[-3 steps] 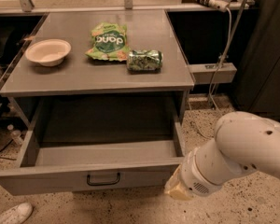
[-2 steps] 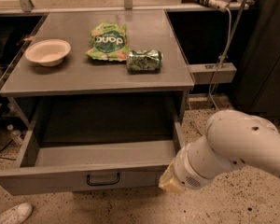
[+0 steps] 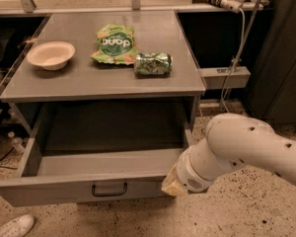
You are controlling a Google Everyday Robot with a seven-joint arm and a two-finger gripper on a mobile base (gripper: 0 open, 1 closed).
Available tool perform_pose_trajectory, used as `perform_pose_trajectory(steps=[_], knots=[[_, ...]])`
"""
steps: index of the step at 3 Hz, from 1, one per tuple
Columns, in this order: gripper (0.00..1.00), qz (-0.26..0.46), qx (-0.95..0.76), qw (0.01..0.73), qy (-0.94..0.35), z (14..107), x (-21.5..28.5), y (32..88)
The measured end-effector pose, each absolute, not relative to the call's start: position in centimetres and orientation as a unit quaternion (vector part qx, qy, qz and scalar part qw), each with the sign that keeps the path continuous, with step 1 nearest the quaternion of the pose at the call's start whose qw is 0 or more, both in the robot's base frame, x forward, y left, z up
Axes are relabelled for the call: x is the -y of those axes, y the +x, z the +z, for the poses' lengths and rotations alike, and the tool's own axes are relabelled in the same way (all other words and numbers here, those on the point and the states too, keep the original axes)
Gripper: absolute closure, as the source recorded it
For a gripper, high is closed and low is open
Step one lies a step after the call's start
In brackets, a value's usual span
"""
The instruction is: Close top drawer
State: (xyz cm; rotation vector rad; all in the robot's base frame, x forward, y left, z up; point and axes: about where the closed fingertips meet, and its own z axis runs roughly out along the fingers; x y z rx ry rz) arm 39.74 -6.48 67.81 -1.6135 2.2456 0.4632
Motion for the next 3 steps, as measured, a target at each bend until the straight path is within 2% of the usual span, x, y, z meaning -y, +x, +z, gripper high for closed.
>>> perform_pose_trajectory(steps=[1, 3], knots=[[0.81, 0.163, -0.790, 0.168, -0.567, 67.81, 6.48, 39.74], [0.34, 0.163, -0.790, 0.168, -0.567, 67.82, 6.48, 39.74]])
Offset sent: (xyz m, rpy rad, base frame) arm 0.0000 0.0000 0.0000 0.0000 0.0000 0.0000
